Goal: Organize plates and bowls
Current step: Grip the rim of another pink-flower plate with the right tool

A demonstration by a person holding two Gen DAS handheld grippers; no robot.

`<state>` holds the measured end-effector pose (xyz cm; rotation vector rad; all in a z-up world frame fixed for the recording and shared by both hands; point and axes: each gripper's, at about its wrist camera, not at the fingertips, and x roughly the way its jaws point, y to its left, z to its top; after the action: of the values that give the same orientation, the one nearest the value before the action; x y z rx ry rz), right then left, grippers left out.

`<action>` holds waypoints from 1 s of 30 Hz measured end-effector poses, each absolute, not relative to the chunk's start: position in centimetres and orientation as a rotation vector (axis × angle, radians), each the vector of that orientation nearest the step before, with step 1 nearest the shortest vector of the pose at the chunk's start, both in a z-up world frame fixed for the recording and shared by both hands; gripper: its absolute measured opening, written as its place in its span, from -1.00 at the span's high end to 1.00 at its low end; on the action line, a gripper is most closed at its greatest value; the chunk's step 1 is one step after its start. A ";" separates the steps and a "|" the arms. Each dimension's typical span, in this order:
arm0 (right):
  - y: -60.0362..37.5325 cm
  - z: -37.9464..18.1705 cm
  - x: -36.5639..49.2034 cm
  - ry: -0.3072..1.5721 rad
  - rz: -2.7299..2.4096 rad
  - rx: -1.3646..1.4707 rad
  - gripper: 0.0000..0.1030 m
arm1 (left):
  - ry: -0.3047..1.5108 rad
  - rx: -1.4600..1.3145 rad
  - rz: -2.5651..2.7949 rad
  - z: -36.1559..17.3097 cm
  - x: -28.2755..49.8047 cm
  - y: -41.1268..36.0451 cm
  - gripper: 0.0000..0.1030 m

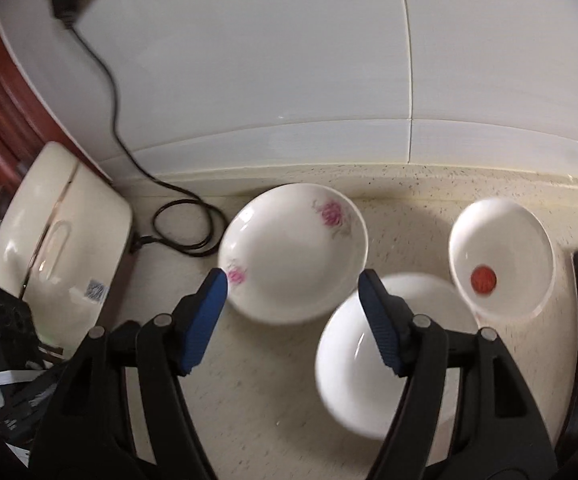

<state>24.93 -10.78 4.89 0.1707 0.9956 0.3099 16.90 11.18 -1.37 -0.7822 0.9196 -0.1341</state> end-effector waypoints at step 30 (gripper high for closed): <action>-11.0 -4.0 33.5 1.270 0.240 0.117 0.62 | 1.046 -0.723 -0.134 -5.6 24.6 8.5 0.80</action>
<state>33.51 -11.02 -3.99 0.1168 1.2699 0.2404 24.57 8.50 -5.59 -0.7230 1.0461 -0.1341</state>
